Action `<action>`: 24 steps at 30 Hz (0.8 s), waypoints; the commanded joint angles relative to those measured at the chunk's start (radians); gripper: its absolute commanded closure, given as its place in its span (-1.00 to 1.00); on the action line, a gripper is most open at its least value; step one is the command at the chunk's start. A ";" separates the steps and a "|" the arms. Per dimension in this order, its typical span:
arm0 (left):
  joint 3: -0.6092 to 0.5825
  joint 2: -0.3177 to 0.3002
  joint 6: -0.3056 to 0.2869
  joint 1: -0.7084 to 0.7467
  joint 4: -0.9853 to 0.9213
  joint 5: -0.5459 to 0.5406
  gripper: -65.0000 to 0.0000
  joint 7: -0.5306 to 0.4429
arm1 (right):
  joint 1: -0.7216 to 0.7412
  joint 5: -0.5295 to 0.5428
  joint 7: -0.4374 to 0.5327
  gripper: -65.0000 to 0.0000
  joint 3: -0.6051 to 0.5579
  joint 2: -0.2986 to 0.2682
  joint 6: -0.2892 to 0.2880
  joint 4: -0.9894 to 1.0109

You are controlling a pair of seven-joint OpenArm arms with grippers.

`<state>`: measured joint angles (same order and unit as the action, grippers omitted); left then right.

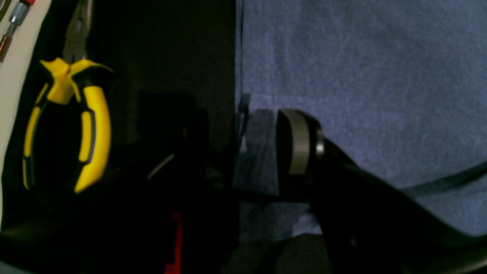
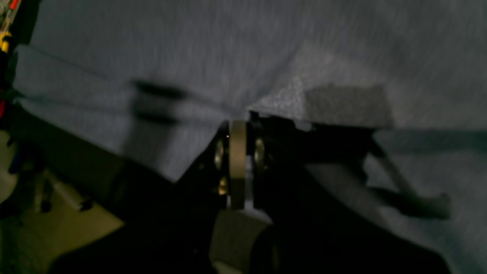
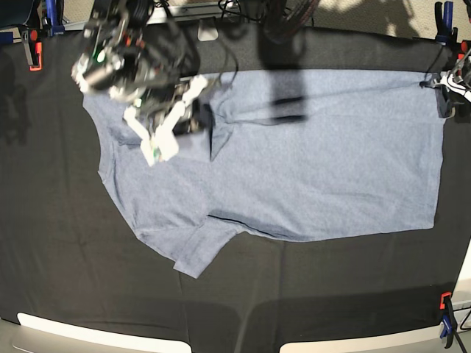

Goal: Layout the t-shirt on the table in an organized manner, then fold the t-shirt properly
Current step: 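Release the sleeve and raise the right gripper to the collar edge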

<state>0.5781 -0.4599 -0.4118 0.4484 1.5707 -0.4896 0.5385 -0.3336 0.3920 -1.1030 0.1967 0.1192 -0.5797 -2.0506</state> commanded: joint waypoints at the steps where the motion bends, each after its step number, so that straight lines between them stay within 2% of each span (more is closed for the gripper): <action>1: 0.011 -0.019 0.003 -0.002 0.015 -0.008 0.18 -0.024 | -0.011 0.013 0.020 0.98 -0.002 0.006 -0.004 -0.020; 6: 0.011 -0.019 0.003 -0.002 0.015 -0.009 0.18 -0.025 | -0.080 0.070 0.024 0.98 -0.038 0.023 -0.005 -0.020; 10: 0.011 -0.019 0.003 -0.002 0.015 -0.008 0.18 -0.031 | -0.102 0.068 0.064 0.98 -0.109 0.023 -0.004 -0.020; 16: 0.011 -0.019 0.003 -0.002 0.015 -0.008 0.18 -0.031 | -0.102 -0.069 0.074 0.98 -0.178 0.022 -0.003 -0.020; 20: 0.011 -0.019 0.003 -0.002 0.015 -0.008 0.18 -0.031 | -0.101 -0.078 0.071 0.96 -0.177 0.022 -0.006 -0.020; 22: 0.011 -0.020 0.003 -0.002 0.015 -0.008 0.18 -0.032 | -0.101 -0.077 0.067 0.84 -0.177 0.022 -0.030 -0.020; 24: 0.011 -0.020 0.003 -0.002 0.015 -0.008 0.18 -0.032 | -0.101 -0.051 0.066 0.59 -0.177 0.022 -0.072 -0.020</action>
<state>0.5781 -0.4603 -0.4122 0.4484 1.5707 -0.4896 0.5304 -0.4374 0.3195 -1.0569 0.0216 0.1360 -0.6380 -2.0506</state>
